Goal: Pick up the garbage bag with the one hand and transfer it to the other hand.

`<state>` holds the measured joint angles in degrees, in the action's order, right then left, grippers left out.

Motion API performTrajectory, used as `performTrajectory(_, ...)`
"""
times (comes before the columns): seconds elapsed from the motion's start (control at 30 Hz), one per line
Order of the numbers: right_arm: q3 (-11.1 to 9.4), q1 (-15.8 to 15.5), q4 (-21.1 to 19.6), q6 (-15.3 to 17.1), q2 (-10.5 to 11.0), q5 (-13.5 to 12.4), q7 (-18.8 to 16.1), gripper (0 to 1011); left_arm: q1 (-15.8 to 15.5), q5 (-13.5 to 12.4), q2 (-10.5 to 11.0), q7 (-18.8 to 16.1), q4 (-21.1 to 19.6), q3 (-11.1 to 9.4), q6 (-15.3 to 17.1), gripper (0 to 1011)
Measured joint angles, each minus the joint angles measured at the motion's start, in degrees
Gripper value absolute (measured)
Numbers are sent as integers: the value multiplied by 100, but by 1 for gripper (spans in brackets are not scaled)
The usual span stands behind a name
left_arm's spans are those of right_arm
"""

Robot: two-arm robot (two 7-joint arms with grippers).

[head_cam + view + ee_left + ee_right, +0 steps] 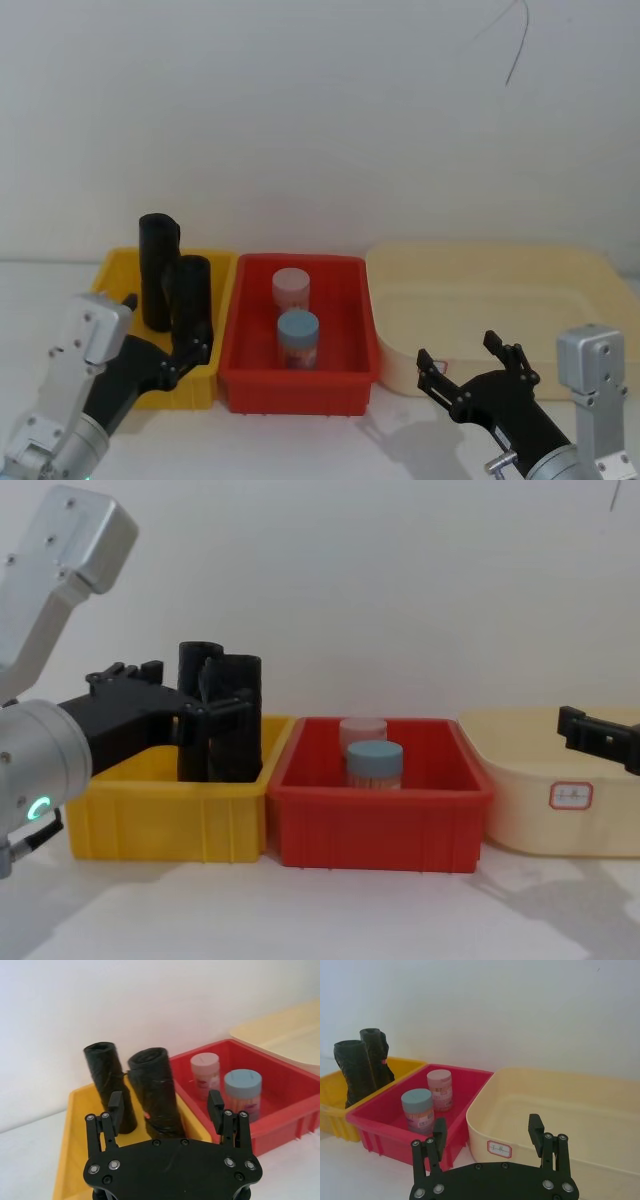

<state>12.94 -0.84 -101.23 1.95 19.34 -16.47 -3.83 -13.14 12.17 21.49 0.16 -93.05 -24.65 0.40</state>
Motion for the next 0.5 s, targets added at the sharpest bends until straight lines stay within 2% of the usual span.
performTrajectory(0.2,0,0,0,0,-1,0,0,999,14,131,-82,-87,91,185,-24,1001)
performTrajectory(0.5,0,0,0,0,0,0,0,1000,-112,258,-219,-123,321,338,37,1001)
